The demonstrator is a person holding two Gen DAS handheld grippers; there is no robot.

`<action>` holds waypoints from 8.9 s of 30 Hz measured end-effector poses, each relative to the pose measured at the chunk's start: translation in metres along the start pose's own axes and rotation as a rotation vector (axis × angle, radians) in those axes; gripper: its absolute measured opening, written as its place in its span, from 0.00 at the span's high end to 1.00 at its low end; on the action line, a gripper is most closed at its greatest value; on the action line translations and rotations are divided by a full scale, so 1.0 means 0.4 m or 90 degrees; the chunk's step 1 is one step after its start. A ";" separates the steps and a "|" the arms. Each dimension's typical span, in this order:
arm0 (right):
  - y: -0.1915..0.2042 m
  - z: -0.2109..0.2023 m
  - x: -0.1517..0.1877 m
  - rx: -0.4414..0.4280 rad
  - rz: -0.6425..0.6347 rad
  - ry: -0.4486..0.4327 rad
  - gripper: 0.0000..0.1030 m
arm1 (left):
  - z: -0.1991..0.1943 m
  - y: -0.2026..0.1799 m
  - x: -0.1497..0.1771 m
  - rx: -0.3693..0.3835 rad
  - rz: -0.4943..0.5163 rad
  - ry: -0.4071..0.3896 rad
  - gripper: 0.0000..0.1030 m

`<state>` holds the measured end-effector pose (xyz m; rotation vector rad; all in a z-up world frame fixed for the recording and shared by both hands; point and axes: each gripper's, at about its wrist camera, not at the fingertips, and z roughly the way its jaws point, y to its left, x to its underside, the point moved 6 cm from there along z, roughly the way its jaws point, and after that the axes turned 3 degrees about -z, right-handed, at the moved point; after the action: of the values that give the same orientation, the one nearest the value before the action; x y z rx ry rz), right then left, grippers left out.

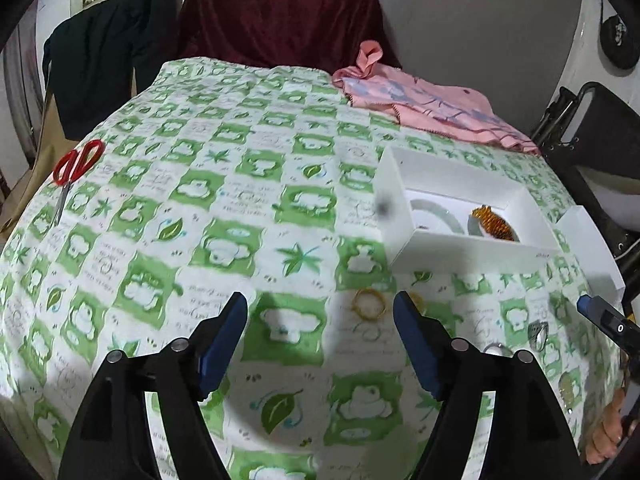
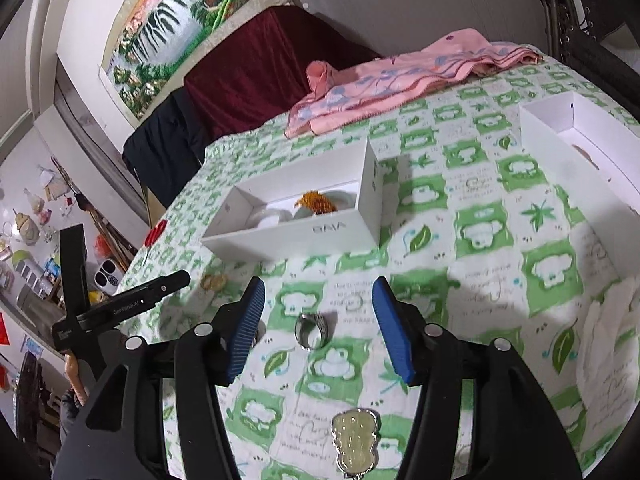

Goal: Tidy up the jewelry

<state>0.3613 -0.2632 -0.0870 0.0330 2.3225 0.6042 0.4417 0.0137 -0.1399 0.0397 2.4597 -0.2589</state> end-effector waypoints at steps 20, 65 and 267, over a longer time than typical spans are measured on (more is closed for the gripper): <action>0.014 0.043 0.022 0.001 -0.018 0.051 0.48 | 0.023 -0.018 0.012 0.035 0.007 0.031 0.27; -0.009 0.069 0.014 0.088 -0.044 0.062 0.78 | 0.011 -0.291 0.128 0.111 0.247 0.029 0.73; 0.034 -0.036 -0.089 0.014 -0.031 -0.024 0.79 | -0.110 -0.176 -0.070 0.079 0.123 -0.059 0.75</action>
<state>0.3761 -0.2638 -0.0489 -0.0013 2.2872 0.5490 0.4300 -0.0456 -0.0765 0.3105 2.3257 -0.3200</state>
